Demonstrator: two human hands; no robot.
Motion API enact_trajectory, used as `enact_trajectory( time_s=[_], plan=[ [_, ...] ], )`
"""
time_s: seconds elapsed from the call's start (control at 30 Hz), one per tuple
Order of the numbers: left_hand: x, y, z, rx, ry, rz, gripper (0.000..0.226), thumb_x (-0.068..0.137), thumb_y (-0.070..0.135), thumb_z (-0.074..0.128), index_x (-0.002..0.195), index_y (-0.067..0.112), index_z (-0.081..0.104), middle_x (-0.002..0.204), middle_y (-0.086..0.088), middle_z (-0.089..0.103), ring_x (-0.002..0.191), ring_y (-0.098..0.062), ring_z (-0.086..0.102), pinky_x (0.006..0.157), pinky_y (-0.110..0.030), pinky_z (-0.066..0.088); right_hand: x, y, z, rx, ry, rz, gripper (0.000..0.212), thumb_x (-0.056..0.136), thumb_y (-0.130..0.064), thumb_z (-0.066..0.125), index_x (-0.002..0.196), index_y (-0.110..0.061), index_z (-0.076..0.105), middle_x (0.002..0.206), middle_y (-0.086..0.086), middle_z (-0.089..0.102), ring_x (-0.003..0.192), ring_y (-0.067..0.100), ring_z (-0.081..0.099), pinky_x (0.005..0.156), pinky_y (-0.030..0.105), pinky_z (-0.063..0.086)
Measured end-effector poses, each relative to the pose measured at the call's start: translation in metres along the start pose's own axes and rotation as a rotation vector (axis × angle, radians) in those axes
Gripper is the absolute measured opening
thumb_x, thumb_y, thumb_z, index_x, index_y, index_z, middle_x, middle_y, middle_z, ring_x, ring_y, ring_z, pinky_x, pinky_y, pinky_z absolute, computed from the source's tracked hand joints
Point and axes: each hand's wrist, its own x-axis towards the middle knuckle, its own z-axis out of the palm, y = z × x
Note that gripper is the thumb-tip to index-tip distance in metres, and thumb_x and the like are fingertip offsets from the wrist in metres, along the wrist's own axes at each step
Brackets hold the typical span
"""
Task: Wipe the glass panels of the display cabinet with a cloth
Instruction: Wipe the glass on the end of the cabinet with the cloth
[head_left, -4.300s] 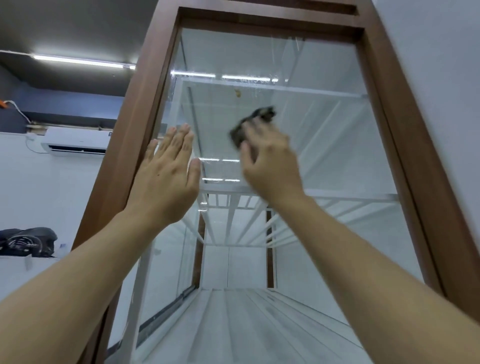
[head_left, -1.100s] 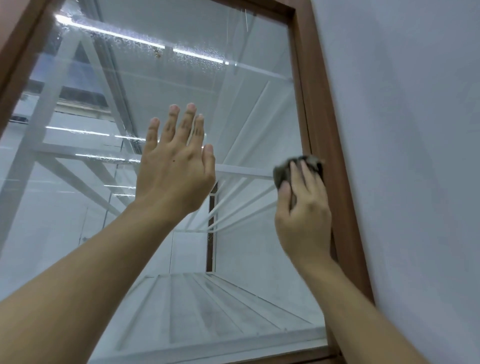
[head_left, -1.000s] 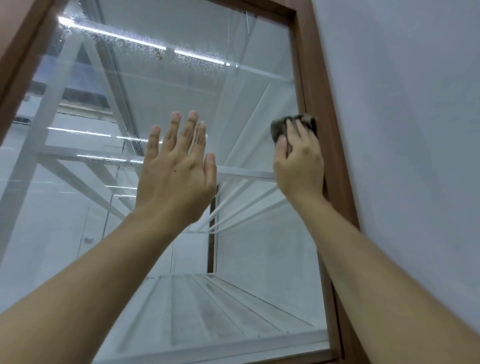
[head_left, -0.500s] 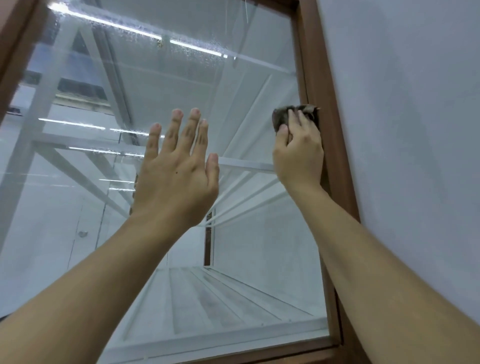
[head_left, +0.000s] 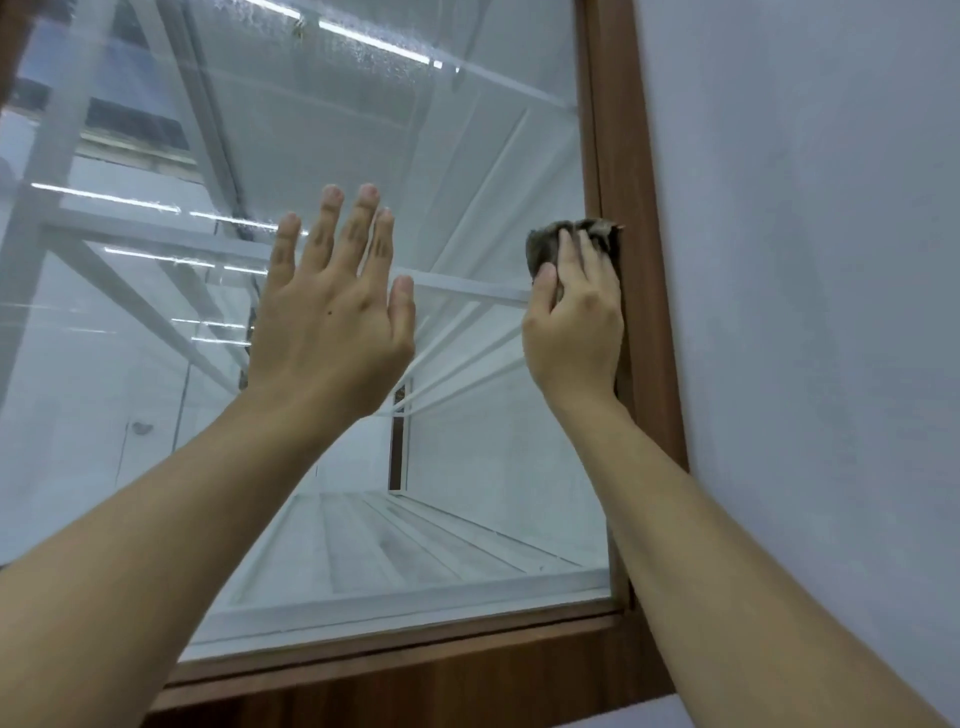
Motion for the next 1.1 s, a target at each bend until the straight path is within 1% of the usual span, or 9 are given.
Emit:
enact_trajectory(
  time_s=[0.1, 0.23, 0.4, 0.57, 0.67, 0.77, 0.9, 1.0, 1.1],
  plan=[
    [-0.018, 0.001, 0.0, -0.013, 0.009, 0.003, 0.066, 0.102, 0.043, 0.009, 0.161, 0.013, 0.01, 0.17, -0.002, 0.001, 0.157, -0.02, -0.006, 0.126, -0.044, -0.006, -0.059, 0.014, -0.017, -0.012, -0.024, -0.052, 0.048, 0.104, -0.023, 0.038, 0.148, -0.006, 0.046, 0.157, 0.011, 0.041, 0.149, 0.025, 0.031, 0.124, 0.038, 0.023],
    [-0.046, 0.001, 0.002, -0.013, 0.023, 0.033, 0.065, 0.103, 0.043, 0.013, 0.16, 0.011, 0.014, 0.169, -0.004, 0.005, 0.157, -0.021, -0.002, 0.127, -0.046, -0.002, -0.16, 0.032, -0.062, 0.025, -0.193, -0.047, 0.051, 0.105, -0.03, 0.038, 0.154, -0.02, 0.034, 0.164, -0.005, 0.026, 0.154, 0.007, 0.011, 0.125, 0.02, 0.008],
    [-0.049, -0.001, 0.002, -0.007, 0.028, 0.037, 0.066, 0.103, 0.043, 0.012, 0.16, 0.01, 0.016, 0.169, -0.006, 0.007, 0.157, -0.022, 0.0, 0.127, -0.046, -0.002, -0.061, 0.013, -0.029, 0.033, -0.139, 0.033, 0.05, 0.105, -0.024, 0.04, 0.152, -0.008, 0.037, 0.163, 0.007, 0.028, 0.153, 0.02, 0.017, 0.115, 0.005, -0.002],
    [-0.05, -0.001, 0.002, -0.008, 0.036, 0.043, 0.066, 0.104, 0.044, 0.012, 0.161, 0.012, 0.014, 0.17, -0.005, 0.005, 0.157, -0.021, -0.002, 0.127, -0.045, -0.003, -0.112, 0.032, -0.054, 0.034, -0.241, -0.083, 0.051, 0.108, -0.027, 0.039, 0.157, -0.017, 0.03, 0.166, -0.004, 0.023, 0.154, 0.009, 0.011, 0.125, 0.021, 0.007],
    [-0.05, -0.001, 0.002, -0.018, 0.037, 0.041, 0.065, 0.104, 0.043, 0.013, 0.161, 0.011, 0.014, 0.169, -0.005, 0.005, 0.157, -0.022, -0.002, 0.127, -0.046, -0.003, -0.169, 0.038, -0.073, 0.005, -0.242, -0.08, 0.052, 0.105, -0.028, 0.041, 0.155, -0.018, 0.032, 0.164, -0.007, 0.025, 0.154, 0.007, 0.012, 0.124, 0.021, 0.011],
    [-0.049, -0.003, 0.001, -0.02, 0.021, 0.055, 0.066, 0.103, 0.043, 0.013, 0.161, 0.011, 0.014, 0.169, -0.006, 0.005, 0.157, -0.022, -0.002, 0.127, -0.046, -0.002, -0.129, 0.022, -0.052, -0.033, -0.136, -0.01, 0.051, 0.103, -0.027, 0.04, 0.151, -0.011, 0.04, 0.161, 0.003, 0.034, 0.152, 0.017, 0.022, 0.124, 0.021, 0.013],
    [-0.05, -0.012, -0.003, -0.038, 0.007, 0.077, 0.064, 0.103, 0.041, 0.013, 0.16, 0.012, 0.016, 0.169, -0.004, 0.006, 0.157, -0.019, -0.002, 0.127, -0.042, -0.001, -0.022, -0.021, -0.004, -0.011, -0.044, 0.054, 0.055, 0.099, -0.029, 0.036, 0.148, -0.006, 0.045, 0.158, 0.014, 0.039, 0.148, 0.032, 0.03, 0.123, 0.037, 0.021],
    [-0.05, -0.03, -0.012, -0.045, 0.034, 0.029, 0.062, 0.104, 0.038, 0.015, 0.16, 0.014, 0.019, 0.169, -0.003, 0.008, 0.157, -0.017, -0.001, 0.127, -0.039, -0.002, -0.056, -0.057, 0.006, 0.031, -0.178, -0.193, 0.049, 0.104, -0.024, 0.041, 0.151, -0.01, 0.041, 0.161, 0.01, 0.034, 0.152, 0.026, 0.021, 0.125, 0.044, 0.02],
    [-0.049, -0.057, -0.023, -0.043, 0.056, -0.027, 0.062, 0.103, 0.039, 0.014, 0.16, 0.015, 0.02, 0.169, -0.003, 0.01, 0.157, -0.019, 0.002, 0.126, -0.039, -0.002, -0.152, -0.034, -0.036, 0.072, -0.462, -0.423, 0.052, 0.104, -0.025, 0.045, 0.154, -0.016, 0.036, 0.164, 0.0, 0.027, 0.155, 0.014, 0.011, 0.126, 0.032, 0.015]
  ],
)
